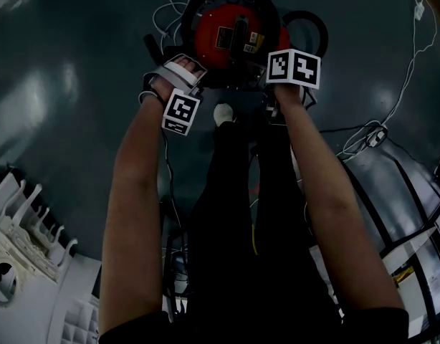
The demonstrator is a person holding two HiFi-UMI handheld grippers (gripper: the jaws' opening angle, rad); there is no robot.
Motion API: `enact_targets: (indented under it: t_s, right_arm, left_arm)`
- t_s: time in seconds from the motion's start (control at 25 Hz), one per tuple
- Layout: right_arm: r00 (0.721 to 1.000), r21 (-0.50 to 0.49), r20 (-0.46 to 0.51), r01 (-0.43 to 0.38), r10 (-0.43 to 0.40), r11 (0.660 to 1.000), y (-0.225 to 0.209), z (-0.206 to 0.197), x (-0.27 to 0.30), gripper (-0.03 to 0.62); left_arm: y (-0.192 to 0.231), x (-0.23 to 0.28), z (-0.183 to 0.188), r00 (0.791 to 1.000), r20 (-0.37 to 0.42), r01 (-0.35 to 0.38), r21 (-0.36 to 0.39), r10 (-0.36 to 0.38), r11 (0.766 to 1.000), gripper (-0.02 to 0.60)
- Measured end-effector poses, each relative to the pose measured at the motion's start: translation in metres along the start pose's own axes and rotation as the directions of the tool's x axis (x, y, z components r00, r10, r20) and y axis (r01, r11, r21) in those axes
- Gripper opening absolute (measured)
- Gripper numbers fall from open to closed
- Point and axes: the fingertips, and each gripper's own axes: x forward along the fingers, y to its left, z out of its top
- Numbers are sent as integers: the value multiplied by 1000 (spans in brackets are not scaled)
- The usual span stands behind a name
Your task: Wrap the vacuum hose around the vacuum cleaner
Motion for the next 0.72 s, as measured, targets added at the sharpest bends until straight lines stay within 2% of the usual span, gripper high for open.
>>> enact_targets:
  t_s: [0.08,0.24,0.36,0.72]
  right_arm:
    - [1000,-13,-20,-13,13,1000,4,-1,2,265]
    - [999,-91,-32,-6,3,996,9,3,4,261]
    - [999,-99,-28,-26,23,995,12,5,3,261]
    - [989,-35,19,-146,147,989,24,11,-7,273]
  left_arm:
    - [-2,0,1,1000,-6,20,-16,-20,1000,337]
    - [-9,3,-3,1000,-13,18,-52,-18,999,314]
    - [-2,-6,-5,1000,-15,-9,-69,8,998,304]
    - [6,-29,-13,996,29,-81,14,81,997,287]
